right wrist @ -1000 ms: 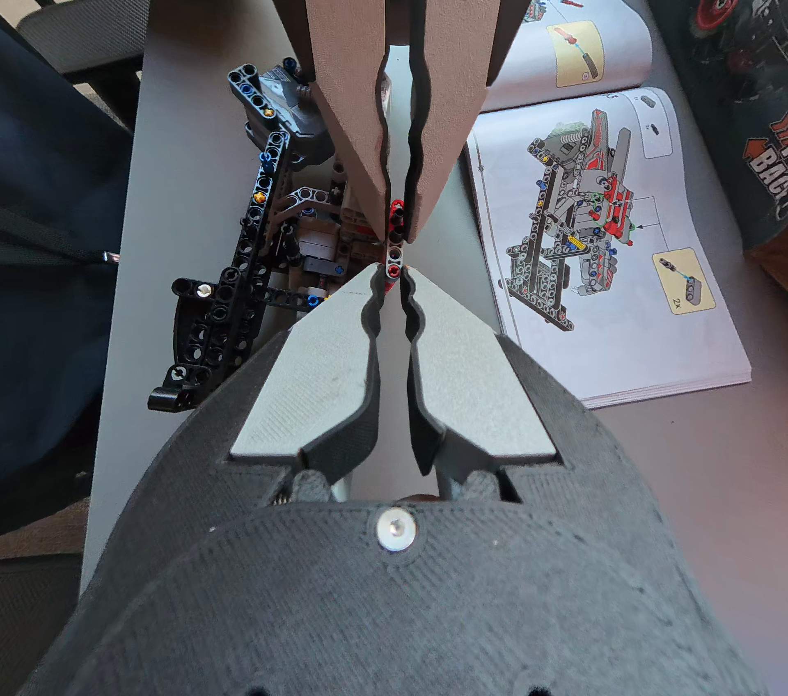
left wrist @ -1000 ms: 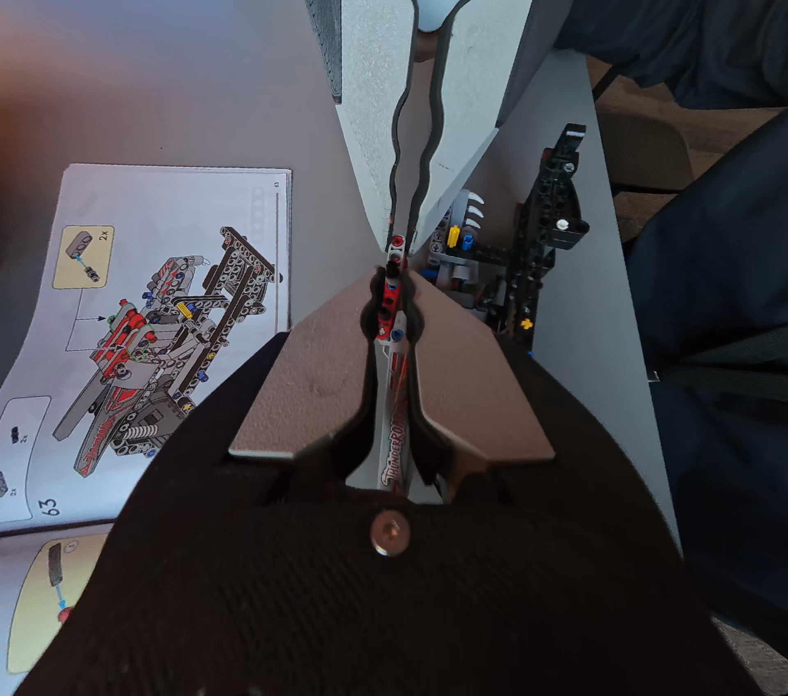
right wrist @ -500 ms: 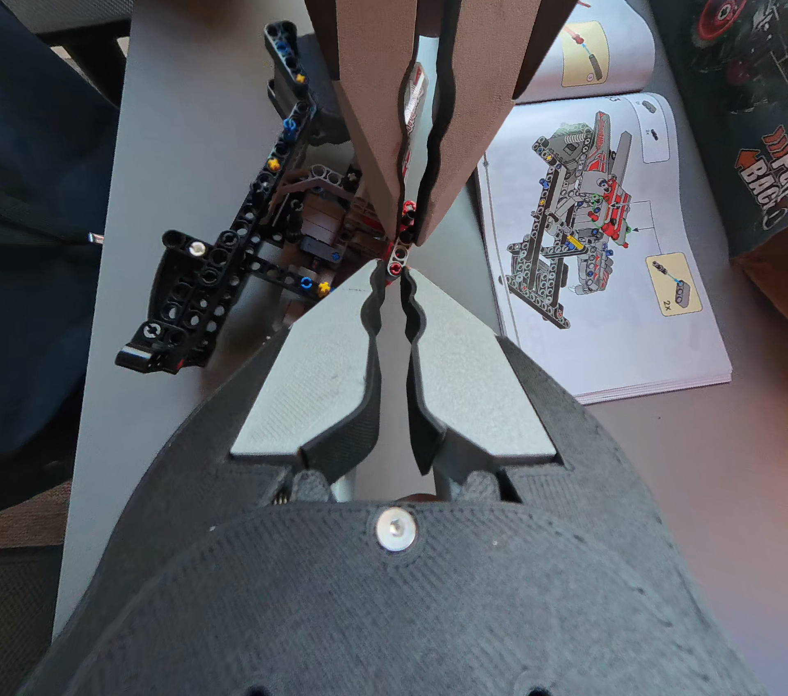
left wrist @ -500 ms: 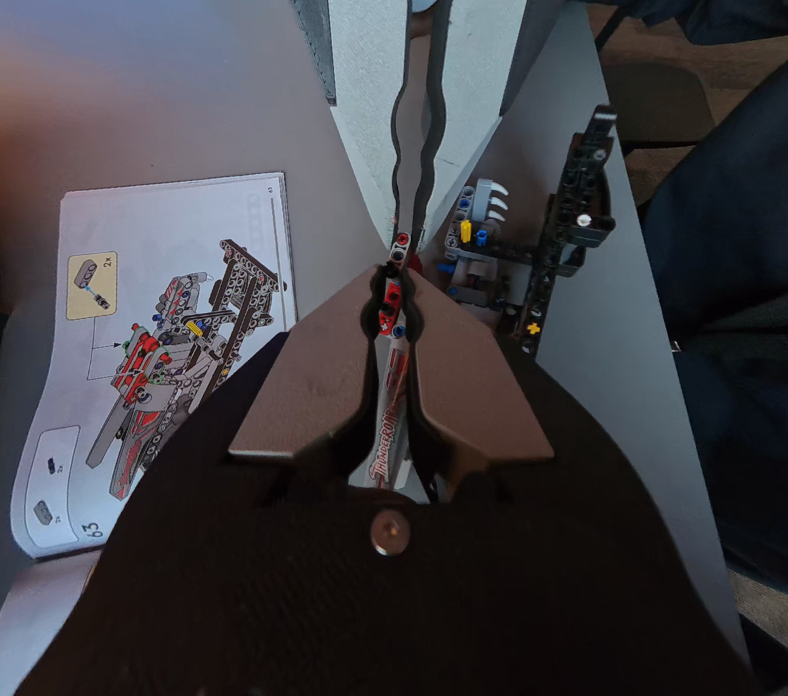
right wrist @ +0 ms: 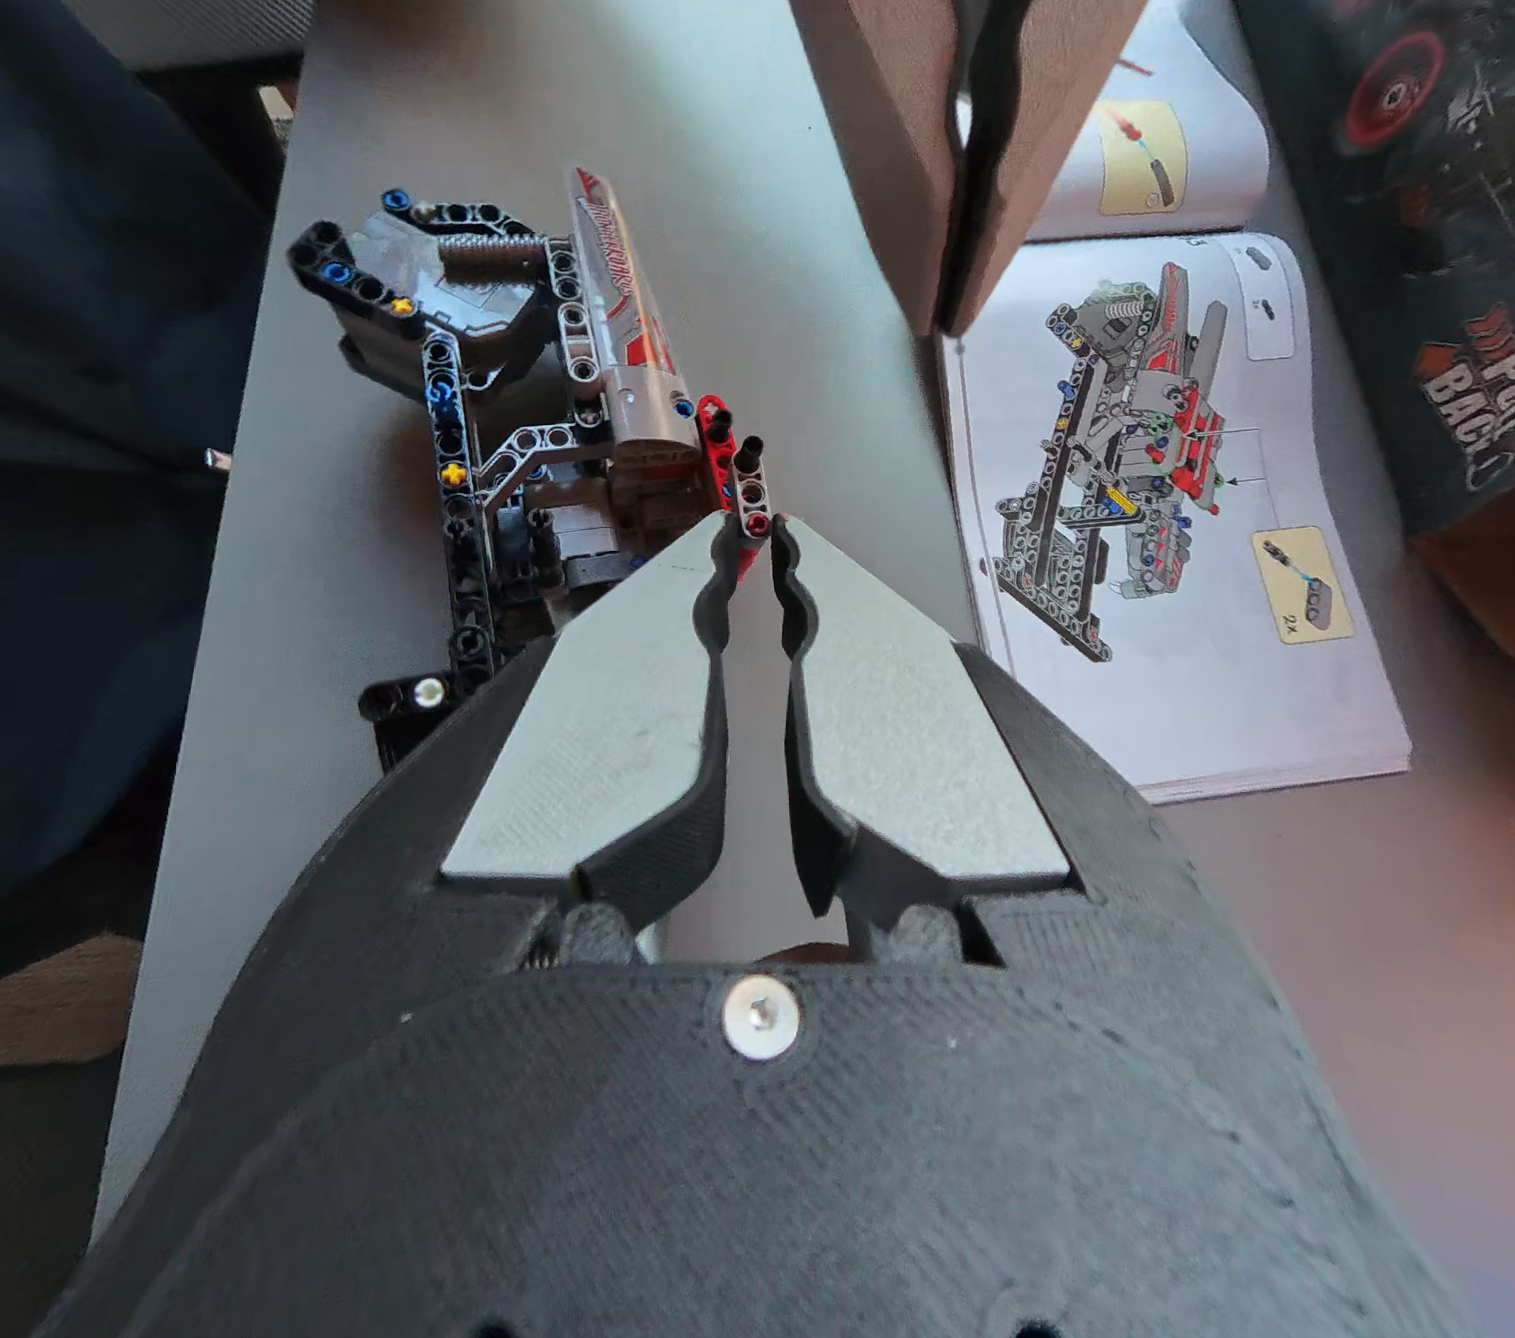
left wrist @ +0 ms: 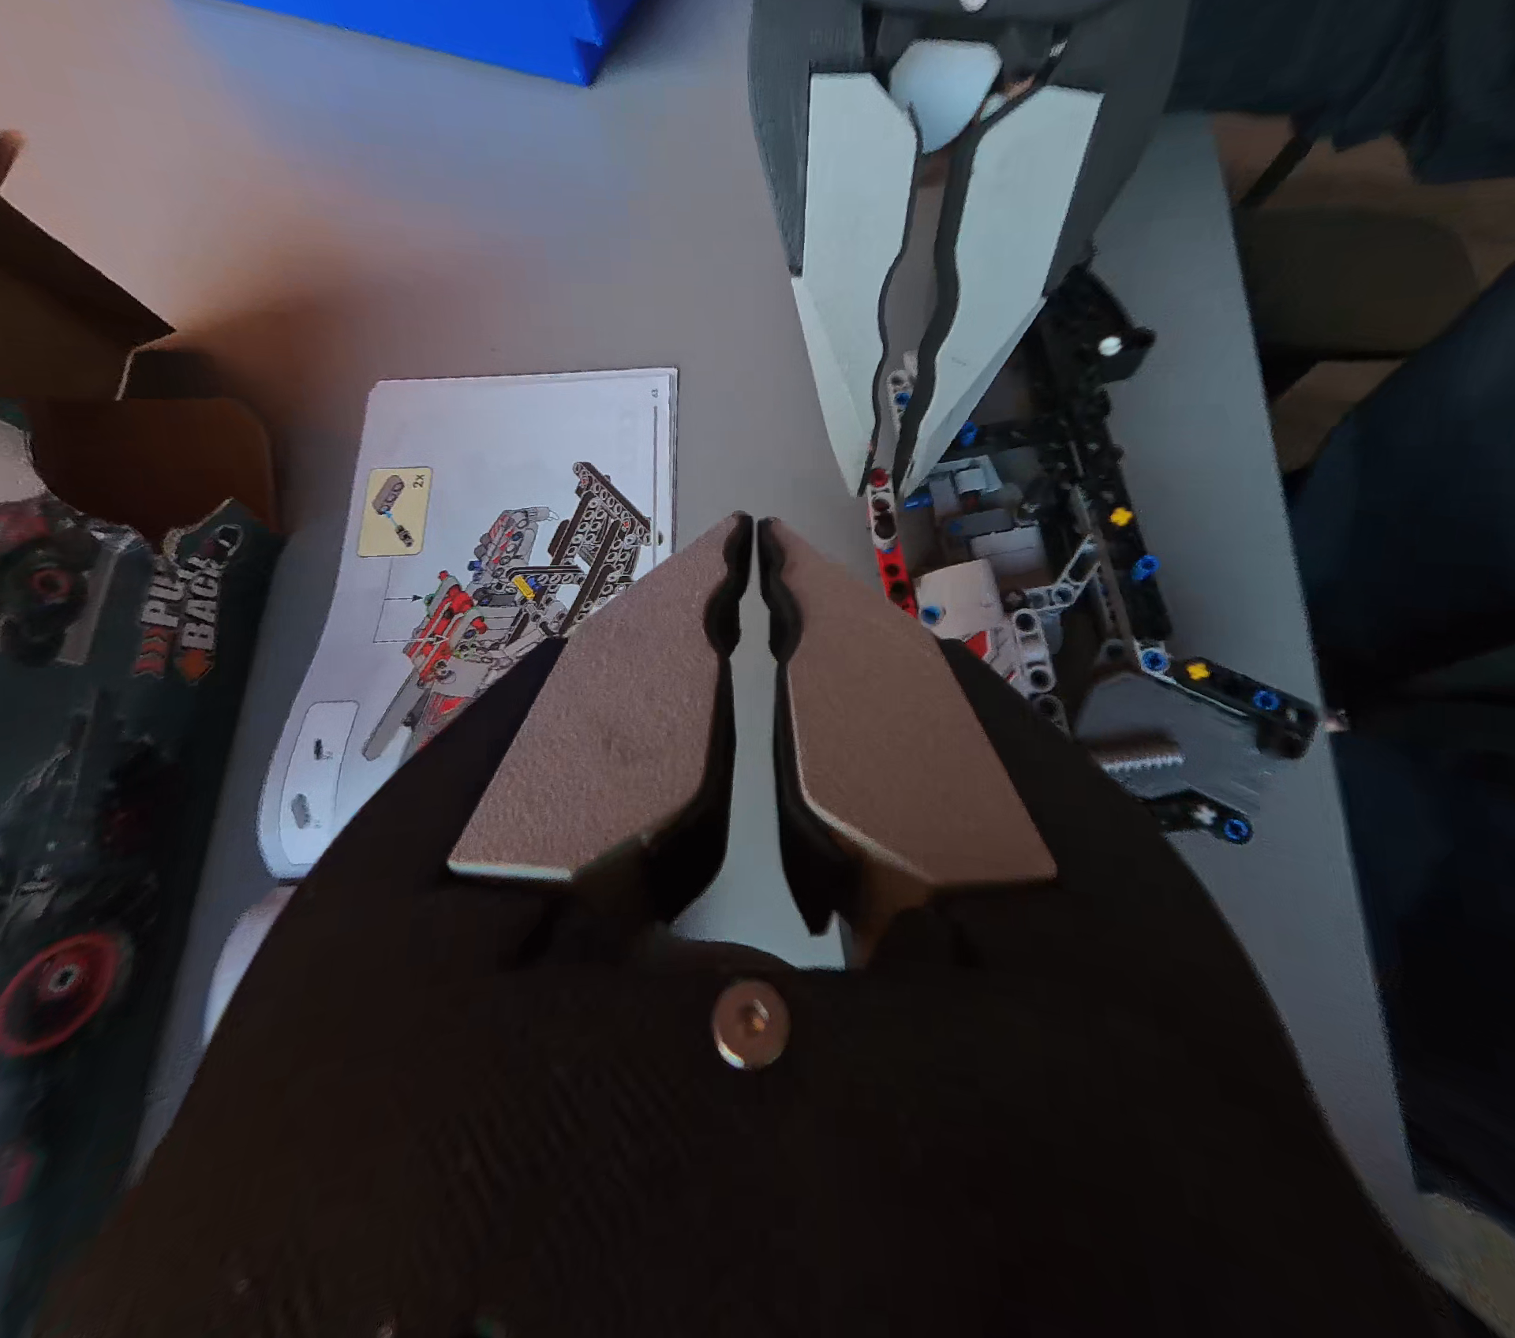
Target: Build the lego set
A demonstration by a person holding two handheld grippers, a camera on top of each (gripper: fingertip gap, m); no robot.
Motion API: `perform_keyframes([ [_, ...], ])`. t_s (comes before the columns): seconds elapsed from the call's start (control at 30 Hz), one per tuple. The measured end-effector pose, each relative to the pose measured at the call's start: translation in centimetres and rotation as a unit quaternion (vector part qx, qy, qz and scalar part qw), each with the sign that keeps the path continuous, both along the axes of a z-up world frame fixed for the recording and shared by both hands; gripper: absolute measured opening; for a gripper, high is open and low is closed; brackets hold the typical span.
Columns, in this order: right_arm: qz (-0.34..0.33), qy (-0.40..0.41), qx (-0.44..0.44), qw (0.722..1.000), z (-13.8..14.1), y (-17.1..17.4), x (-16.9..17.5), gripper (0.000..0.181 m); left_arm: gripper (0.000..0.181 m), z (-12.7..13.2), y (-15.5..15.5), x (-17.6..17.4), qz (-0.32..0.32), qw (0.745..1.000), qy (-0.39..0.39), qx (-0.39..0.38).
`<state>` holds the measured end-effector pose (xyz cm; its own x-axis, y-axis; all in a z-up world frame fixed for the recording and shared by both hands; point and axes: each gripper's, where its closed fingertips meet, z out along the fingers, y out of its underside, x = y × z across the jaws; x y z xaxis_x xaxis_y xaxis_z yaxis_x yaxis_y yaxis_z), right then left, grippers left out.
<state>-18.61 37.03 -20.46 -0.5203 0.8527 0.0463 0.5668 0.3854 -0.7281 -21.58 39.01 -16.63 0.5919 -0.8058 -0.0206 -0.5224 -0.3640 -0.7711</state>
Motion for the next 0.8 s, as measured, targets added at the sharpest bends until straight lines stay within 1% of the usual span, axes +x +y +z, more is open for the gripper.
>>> perform_keyframes([
  [0.07,0.004,-0.01,0.003,1.0,-0.6,0.1,0.0,0.006,0.003,-0.4,-0.9,0.6,-0.007,0.999,-0.026,-0.031],
  [0.13,0.008,-0.015,0.001,1.0,-0.8,0.2,0.0,0.007,0.011,-1.9,-1.6,1.1,-0.008,0.998,-0.015,-0.059],
  [0.17,0.007,-0.017,-0.003,1.0,-0.8,0.3,0.0,0.009,0.017,-2.7,-1.7,1.0,0.001,0.998,0.002,-0.067],
  [0.2,0.005,-0.018,-0.01,1.0,-0.8,0.3,0.1,0.012,0.02,-3.2,-1.8,0.7,0.013,0.997,0.014,-0.07],
  [0.27,0.004,-0.014,-0.023,1.0,-0.6,0.5,0.2,0.015,0.024,-3.8,-2.5,0.4,0.023,0.996,0.005,-0.087],
  [0.33,-0.008,-0.01,-0.027,1.0,-0.3,1.4,0.3,0.018,0.036,-4.3,-3.4,-0.4,0.038,0.993,-0.004,-0.116],
  [0.4,-0.018,0.004,-0.058,0.998,0.7,1.9,0.6,0.018,0.036,-4.3,-4.1,-1.4,0.06,0.99,-0.032,-0.12],
  [0.47,-0.02,0.012,-0.118,0.993,2.0,2.1,1.0,0.02,0.037,-3.8,-5.4,-1.9,0.066,0.983,-0.09,-0.144],
  [0.53,-0.008,0.007,-0.175,0.984,2.6,1.7,1.3,0.025,0.04,-3.3,-6.9,-2.1,0.059,0.97,-0.153,-0.177],
  [0.6,-0.003,-0.01,-0.175,0.985,1.6,1.5,1.1,0.027,0.04,-3.4,-8.0,-1.6,0.044,0.959,-0.189,-0.209],
  [0.7,0.018,-0.041,-0.149,0.988,-0.2,0.6,0.6,0.028,0.039,-4.7,-8.3,-0.5,0.024,0.949,-0.195,-0.247],
  [0.77,0.04,-0.05,-0.146,0.987,-0.8,-0.4,0.6,0.02,0.031,-4.5,-8.8,0.6,-0.009,0.938,-0.213,-0.275],
  [0.8,0.046,-0.051,-0.138,0.988,-1.0,-0.7,0.5,0.015,0.024,-4.2,-9.1,1.0,-0.025,0.934,-0.221,-0.281],
])
